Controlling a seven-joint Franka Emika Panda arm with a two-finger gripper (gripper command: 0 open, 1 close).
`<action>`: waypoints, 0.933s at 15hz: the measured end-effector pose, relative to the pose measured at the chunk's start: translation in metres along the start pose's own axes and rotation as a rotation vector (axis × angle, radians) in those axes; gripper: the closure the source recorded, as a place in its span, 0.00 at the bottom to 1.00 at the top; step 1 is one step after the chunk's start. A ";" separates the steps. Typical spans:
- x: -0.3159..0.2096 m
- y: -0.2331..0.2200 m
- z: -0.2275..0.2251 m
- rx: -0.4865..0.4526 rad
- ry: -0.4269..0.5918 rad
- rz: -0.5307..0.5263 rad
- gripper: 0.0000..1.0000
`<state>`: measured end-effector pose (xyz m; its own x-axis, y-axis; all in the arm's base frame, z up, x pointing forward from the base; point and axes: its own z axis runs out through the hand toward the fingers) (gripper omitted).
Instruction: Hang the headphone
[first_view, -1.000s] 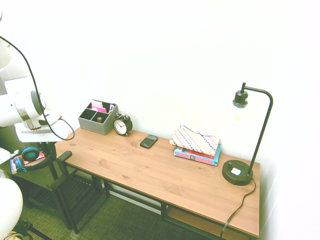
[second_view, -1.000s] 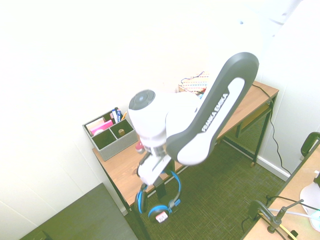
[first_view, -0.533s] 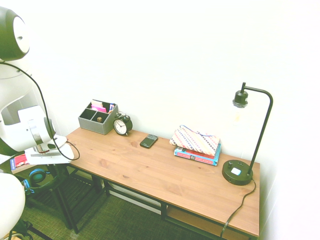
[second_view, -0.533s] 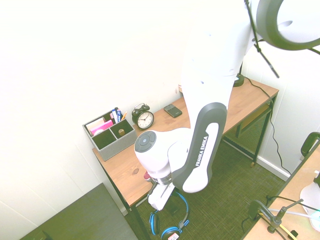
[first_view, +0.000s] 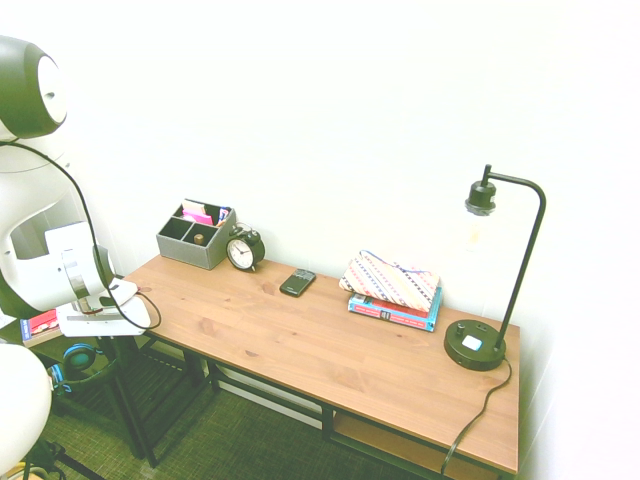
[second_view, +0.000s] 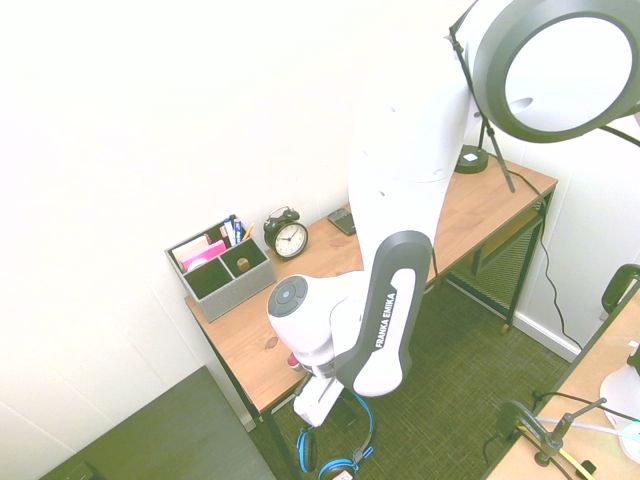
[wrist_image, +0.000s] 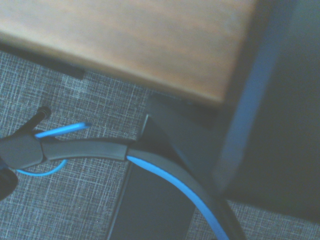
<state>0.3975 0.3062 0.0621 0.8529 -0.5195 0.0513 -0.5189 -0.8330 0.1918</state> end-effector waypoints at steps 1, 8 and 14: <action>0.000 0.000 0.000 0.001 -0.001 -0.001 0.00; 0.007 0.000 0.000 0.018 -0.004 0.003 0.00; 0.030 -0.001 -0.069 0.082 0.011 -0.042 0.00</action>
<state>0.4276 0.3041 0.1308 0.8745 -0.4818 0.0554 -0.4849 -0.8672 0.1133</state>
